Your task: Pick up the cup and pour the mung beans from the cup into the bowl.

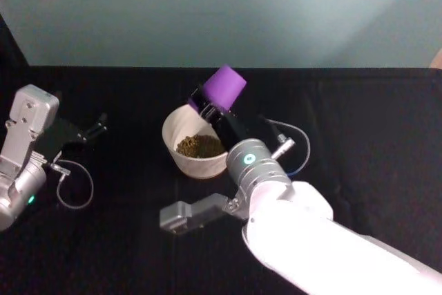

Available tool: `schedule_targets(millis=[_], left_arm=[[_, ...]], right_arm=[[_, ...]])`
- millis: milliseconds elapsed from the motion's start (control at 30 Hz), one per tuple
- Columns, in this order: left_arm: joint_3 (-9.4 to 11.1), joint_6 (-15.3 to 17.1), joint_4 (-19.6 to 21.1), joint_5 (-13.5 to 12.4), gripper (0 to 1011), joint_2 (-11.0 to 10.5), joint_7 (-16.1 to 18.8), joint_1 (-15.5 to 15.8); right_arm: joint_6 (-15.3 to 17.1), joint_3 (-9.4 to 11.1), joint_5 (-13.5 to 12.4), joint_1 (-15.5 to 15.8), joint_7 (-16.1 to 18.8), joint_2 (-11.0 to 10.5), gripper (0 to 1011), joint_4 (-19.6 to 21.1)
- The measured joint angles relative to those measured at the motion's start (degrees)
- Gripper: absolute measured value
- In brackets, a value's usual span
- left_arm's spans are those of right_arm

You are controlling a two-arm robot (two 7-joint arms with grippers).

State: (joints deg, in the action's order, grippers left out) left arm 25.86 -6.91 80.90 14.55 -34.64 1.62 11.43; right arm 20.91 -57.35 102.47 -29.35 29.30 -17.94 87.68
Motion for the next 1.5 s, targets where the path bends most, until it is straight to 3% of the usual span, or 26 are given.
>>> schedule_targets(millis=[133, 200, 233, 300, 333, 600, 767, 800, 900, 967, 1067, 1100, 1200, 1300, 1333, 1500], left_arm=[[0.00, 0.00, 0.00, 0.00, 1000, 0.00, 0.00, 0.00], [0.00, 0.00, 0.00, 0.00, 1000, 0.00, 0.00, 0.00], [0.00, 0.00, 0.00, 0.00, 1000, 0.00, 0.00, 0.00], [0.00, 0.00, 0.00, 0.00, 1000, 0.00, 0.00, 0.00], [0.00, 0.00, 0.00, 0.00, 1000, 0.00, 0.00, 0.00], [0.00, 0.00, 0.00, 0.00, 1000, 0.00, 0.00, 0.00], [0.00, 0.00, 0.00, 0.00, 1000, 0.00, 0.00, 0.00], [0.00, 0.00, 0.00, 0.00, 1000, 0.00, 0.00, 0.00], [0.00, 0.00, 0.00, 0.00, 1000, 0.00, 0.00, 0.00], [0.00, 0.00, 0.00, 0.00, 1000, 0.00, 0.00, 0.00], [0.00, 0.00, 0.00, 0.00, 1000, 0.00, 0.00, 0.00], [0.00, 0.00, 0.00, 0.00, 1000, 0.00, 0.00, 0.00], [0.00, 0.00, 0.00, 0.00, 1000, 0.00, 0.00, 0.00], [0.00, 0.00, 0.00, 0.00, 1000, 0.00, 0.00, 0.00], [0.00, 0.00, 0.00, 0.00, 1000, 0.00, 0.00, 0.00], [0.00, 0.00, 0.00, 0.00, 1000, 0.00, 0.00, 0.00]], right_arm=[[1.48, 3.56, -5.19, 2.00, -3.13, 0.52, 724, 0.93], [2.36, 6.15, -8.53, 3.35, -4.90, 1.00, 724, 1.51], [2.78, 8.24, -11.50, 4.48, -6.16, 1.50, 726, 1.96], [3.00, 9.27, -12.91, 5.02, -6.81, 1.72, 726, 2.20], [3.50, 12.10, -17.02, 6.47, -8.56, 2.41, 726, 2.85], [3.80, 20.97, -29.15, 10.19, -12.23, 4.83, 724, 4.37], [3.04, 26.27, -36.46, 11.78, -12.49, 6.29, 726, 5.29], [2.73, 28.01, -39.12, 12.30, -12.40, 6.75, 726, 5.58], [2.30, 30.27, -42.41, 12.97, -12.23, 7.34, 726, 5.94], [1.55, 33.38, -47.49, 13.81, -11.63, 8.10, 724, 6.32], [0.75, 35.39, -51.28, 14.31, -11.06, 8.54, 724, 6.53], [0.06, 36.90, -53.94, 14.63, -10.60, 8.85, 726, 6.56], [-0.98, 38.72, -57.63, 14.92, -10.00, 9.25, 726, 6.56], [-2.79, 41.46, -63.25, 15.38, -8.96, 9.79, 724, 6.18], [-2.79, 41.46, -63.25, 15.38, -8.96, 9.79, 724, 6.18], [-5.72, 45.00, -71.00, 15.98, -7.80, 10.64, 726, 4.82]])
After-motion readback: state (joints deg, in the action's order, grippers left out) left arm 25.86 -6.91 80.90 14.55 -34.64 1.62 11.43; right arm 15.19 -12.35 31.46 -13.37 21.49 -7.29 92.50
